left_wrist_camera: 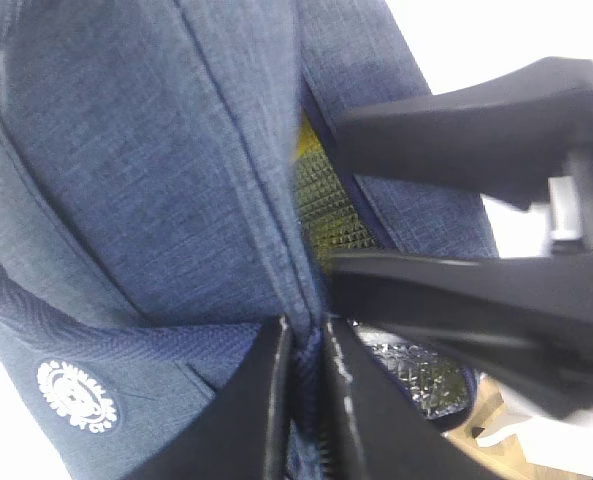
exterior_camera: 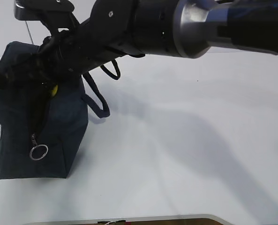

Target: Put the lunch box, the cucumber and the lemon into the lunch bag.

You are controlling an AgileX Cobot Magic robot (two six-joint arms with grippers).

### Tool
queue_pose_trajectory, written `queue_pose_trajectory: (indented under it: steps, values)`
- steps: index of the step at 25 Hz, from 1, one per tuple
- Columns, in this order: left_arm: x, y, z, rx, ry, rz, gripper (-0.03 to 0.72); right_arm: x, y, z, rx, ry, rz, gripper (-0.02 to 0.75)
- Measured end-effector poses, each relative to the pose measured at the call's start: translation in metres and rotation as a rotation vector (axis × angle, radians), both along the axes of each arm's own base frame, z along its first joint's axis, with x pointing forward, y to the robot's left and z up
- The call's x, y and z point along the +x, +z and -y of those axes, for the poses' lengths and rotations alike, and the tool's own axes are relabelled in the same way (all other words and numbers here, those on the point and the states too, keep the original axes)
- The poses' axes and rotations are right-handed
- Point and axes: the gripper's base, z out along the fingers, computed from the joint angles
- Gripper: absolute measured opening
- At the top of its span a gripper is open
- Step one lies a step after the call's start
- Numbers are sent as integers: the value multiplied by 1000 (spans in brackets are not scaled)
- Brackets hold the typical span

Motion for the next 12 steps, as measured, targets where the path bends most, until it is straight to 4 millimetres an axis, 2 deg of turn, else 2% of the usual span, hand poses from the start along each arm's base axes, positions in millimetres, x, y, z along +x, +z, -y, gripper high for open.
queue_pose_trajectory:
  steps: [5,12]
  values:
    - [0,0,0,1,-1,1,12,-1,3,0,2,3,4,492]
    - [0,0,0,1,-3,2,12,-6,28,13,9,26,9,492]
